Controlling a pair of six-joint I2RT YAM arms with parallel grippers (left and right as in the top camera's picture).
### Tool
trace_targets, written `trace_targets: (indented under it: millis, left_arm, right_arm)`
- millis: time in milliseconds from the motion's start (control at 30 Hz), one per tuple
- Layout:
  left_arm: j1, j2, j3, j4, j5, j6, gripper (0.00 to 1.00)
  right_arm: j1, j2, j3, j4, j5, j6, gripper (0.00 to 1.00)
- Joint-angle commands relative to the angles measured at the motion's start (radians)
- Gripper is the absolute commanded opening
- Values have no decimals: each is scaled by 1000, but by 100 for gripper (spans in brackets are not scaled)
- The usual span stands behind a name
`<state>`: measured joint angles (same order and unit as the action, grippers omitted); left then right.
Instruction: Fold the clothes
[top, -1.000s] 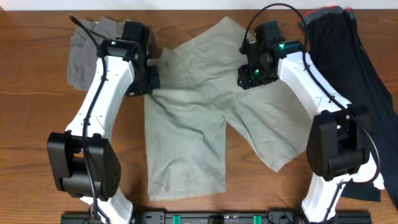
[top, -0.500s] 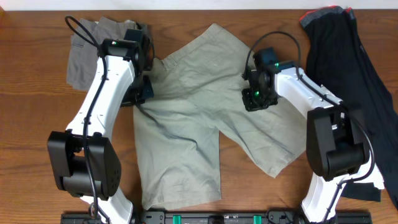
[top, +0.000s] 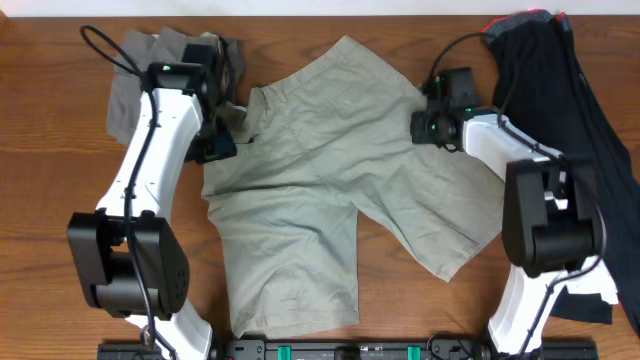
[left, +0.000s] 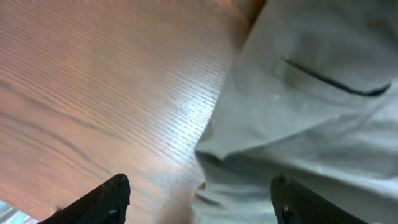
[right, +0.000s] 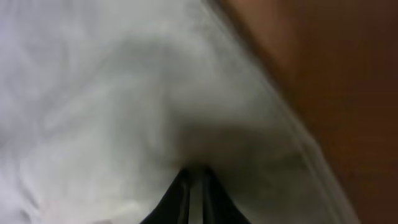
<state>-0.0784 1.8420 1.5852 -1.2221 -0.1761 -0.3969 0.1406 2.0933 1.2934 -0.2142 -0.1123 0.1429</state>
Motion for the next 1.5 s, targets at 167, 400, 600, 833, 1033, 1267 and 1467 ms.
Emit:
trace_targets:
  millis: [167, 400, 600, 833, 1033, 1267, 1467]
  left_arm:
    - [6, 2, 8, 56, -19, -9, 74]
    - [6, 3, 5, 126, 3, -9, 74]
    - [5, 4, -11, 182, 64, -9, 74]
    - [4, 21, -13, 198, 64, -9, 74]
    - [4, 38, -13, 319, 64, 67, 75]
    - [3, 84, -13, 459, 142, 314, 80]
    - [3, 192, -13, 454, 143, 384, 78]
  right_arm:
    - [17, 299, 148, 88, -16, 21, 8]
    - [6, 497, 423, 64, 12, 4, 9]
    - [-24, 640, 721, 41, 11, -17, 14]
    - [-69, 671, 974, -63, -3, -28, 16]
    - [-88, 660, 1270, -495, -125, -105, 71]
    - [-69, 646, 1596, -985, -193, -158, 81]
    - [-37, 646, 1723, -1218, -195, -168, 81]
